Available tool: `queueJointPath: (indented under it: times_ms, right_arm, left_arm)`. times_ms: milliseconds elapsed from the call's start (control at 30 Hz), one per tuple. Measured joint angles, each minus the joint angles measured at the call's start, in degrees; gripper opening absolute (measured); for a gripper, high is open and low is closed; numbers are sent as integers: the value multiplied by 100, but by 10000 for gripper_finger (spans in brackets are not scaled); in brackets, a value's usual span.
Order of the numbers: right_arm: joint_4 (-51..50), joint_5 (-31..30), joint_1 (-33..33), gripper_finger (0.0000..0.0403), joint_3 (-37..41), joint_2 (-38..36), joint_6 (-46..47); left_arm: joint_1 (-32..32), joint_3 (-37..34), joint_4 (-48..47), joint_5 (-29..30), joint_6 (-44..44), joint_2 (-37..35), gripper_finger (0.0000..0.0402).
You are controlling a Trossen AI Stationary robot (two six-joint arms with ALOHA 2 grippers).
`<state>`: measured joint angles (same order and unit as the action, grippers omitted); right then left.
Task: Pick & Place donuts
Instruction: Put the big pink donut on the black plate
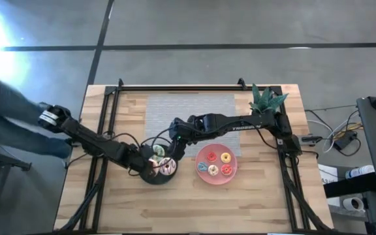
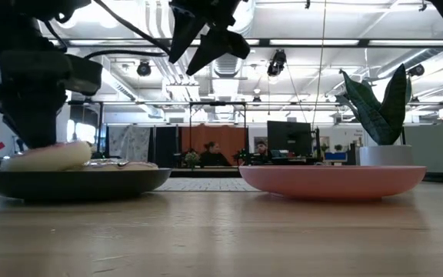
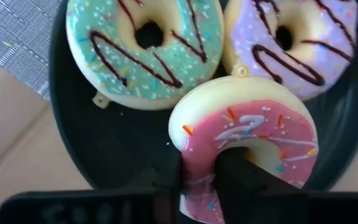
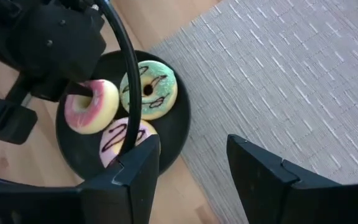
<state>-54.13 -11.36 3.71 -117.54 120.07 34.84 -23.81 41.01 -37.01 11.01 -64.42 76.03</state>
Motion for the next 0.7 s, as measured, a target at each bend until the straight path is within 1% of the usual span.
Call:
queueJointPath:
  times_ms: [133,267,400,500,633,700]
  right_arm:
    - [-9,-84,71,181,0,0,115]
    - [-9,-102,121,179,0,0,124]
    - [-15,-100,177,178,0,0,122]
    - [-19,-109,182,178,0,0,123]
    - [-20,-129,177,178,0,0,122]
    - [-20,-72,189,178,0,0,119]
  left_arm:
    - [-12,11,-8,-49,-115,-133,92]
    - [-42,13,-28,-49,-121,-360,113]
    - [-46,6,-33,-44,-103,-595,116]
    - [-50,-49,-34,119,-16,-588,117]
    - [-89,-92,-51,-67,-41,-523,117]
    - [-177,-92,-43,13,-41,-582,117]
